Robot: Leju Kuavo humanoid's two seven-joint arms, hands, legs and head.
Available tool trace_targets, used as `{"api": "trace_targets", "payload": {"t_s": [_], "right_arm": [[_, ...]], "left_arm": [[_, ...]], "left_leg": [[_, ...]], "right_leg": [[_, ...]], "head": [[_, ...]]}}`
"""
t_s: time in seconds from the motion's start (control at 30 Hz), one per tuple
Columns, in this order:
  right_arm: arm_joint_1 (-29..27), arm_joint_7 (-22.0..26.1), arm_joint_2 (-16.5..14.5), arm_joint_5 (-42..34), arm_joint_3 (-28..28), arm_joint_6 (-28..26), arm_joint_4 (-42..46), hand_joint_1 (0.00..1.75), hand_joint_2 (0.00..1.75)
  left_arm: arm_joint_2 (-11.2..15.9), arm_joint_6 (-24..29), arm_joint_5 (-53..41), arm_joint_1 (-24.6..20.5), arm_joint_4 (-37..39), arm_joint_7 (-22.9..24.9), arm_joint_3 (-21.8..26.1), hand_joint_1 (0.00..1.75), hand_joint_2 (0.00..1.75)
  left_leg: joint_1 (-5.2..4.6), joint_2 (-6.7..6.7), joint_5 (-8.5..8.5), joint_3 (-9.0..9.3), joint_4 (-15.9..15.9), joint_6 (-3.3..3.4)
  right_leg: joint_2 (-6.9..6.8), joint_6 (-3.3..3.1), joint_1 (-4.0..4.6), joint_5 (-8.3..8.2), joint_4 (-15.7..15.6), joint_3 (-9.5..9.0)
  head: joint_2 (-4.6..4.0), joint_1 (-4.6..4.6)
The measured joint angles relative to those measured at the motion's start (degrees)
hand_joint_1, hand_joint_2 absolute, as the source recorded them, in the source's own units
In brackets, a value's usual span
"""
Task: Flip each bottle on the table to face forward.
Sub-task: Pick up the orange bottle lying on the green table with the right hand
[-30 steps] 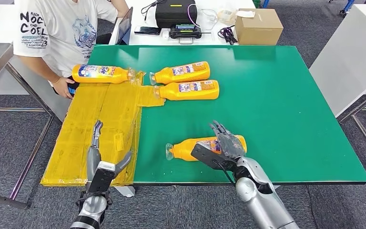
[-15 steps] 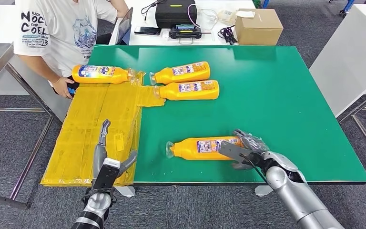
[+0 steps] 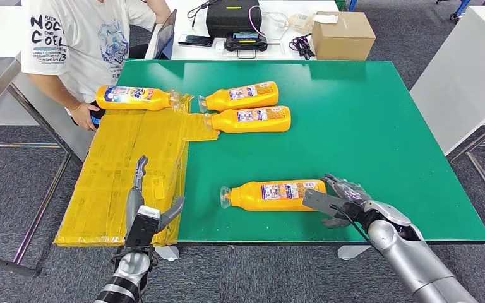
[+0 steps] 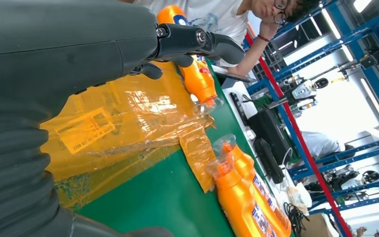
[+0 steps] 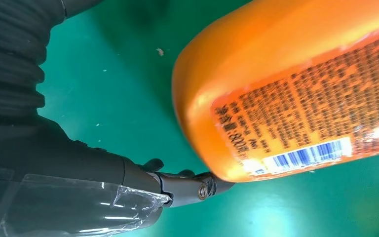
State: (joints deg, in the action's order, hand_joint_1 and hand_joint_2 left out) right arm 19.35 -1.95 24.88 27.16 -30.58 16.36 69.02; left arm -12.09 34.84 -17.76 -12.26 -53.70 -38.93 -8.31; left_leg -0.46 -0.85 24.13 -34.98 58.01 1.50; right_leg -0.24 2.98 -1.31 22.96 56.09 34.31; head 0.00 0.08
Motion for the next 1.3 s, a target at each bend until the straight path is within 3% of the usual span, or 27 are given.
{"api": "trace_targets", "payload": {"t_s": [0.47, 1.3], "right_arm": [[3.83, -1.37, 1.12, 1.17, -3.53, -1.03, 0.81, 0.00, 1.75], [4.45, -0.61, 1.54, -0.87, -7.26, 0.97, -1.36, 0.00, 1.75]], "left_arm": [[-0.04, -0.23, 1.03, -0.43, 1.06, 0.00, -0.87, 0.00, 1.75], [-0.40, 1.11, 1.57, -1.52, 2.45, 0.00, -2.01, 0.00, 1.75]], "left_leg": [[0.01, 0.01, -0.01, 0.01, 0.00, 0.00], [0.00, 0.01, 0.00, 0.00, 0.00, 0.01]], "right_leg": [[0.00, 0.01, 0.01, 0.00, 0.00, 0.01], [0.00, 0.01, 0.00, 0.00, 0.00, 0.01]], "head": [[0.00, -0.01], [0.00, -0.01]]}}
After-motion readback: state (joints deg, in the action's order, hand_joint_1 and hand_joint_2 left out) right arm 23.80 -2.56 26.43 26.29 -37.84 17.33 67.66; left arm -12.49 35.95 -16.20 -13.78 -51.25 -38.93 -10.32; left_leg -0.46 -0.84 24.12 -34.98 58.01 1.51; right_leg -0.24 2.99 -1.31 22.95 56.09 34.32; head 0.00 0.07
